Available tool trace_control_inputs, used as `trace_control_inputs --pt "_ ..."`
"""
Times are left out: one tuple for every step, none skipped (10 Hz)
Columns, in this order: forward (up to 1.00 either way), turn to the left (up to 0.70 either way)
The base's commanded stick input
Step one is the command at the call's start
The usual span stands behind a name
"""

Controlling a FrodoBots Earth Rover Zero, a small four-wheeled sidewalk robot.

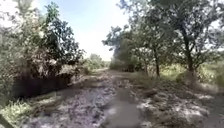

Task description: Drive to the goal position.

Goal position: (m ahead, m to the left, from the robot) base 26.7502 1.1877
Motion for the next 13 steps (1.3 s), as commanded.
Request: trace_control_inputs --pt "0.7 0.0" --pt "0.7 0.0" --pt "0.7 0.0" --pt "0.7 0.0" --pt "0.7 0.0" --pt "0.7 0.0" --pt "0.7 0.0" --pt "0.7 0.0" --pt "0.7 0.0" --pt "0.7 0.0" --pt "0.7 0.0" --pt "0.7 0.0" --pt "0.7 0.0"
